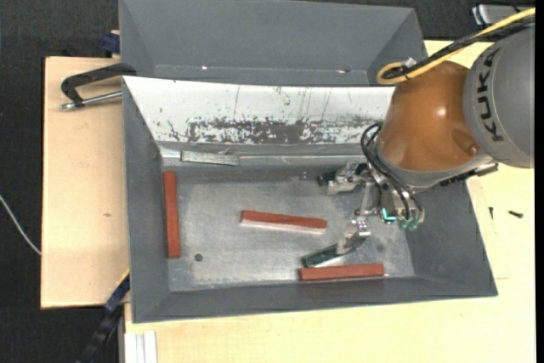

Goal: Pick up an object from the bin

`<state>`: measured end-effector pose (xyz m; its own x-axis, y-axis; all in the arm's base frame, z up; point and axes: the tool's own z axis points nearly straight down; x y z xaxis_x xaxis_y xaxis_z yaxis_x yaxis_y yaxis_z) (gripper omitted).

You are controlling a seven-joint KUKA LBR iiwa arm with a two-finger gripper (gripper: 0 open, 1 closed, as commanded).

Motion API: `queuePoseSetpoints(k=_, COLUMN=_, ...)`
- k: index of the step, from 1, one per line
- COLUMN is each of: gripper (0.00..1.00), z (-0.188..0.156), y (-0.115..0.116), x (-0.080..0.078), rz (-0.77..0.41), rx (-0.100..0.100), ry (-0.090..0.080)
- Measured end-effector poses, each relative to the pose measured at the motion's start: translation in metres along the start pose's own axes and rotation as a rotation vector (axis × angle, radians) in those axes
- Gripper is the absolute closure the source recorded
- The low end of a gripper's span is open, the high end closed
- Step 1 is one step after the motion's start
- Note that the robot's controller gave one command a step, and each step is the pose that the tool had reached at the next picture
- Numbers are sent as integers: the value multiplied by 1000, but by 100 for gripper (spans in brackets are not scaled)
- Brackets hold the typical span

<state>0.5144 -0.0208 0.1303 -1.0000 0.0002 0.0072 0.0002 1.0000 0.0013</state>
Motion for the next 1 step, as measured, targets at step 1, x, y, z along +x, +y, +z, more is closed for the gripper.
queuePoseSetpoints(k=1, gripper=0, z=-4, y=0, x=-2, rz=0, rx=0, ry=-8)
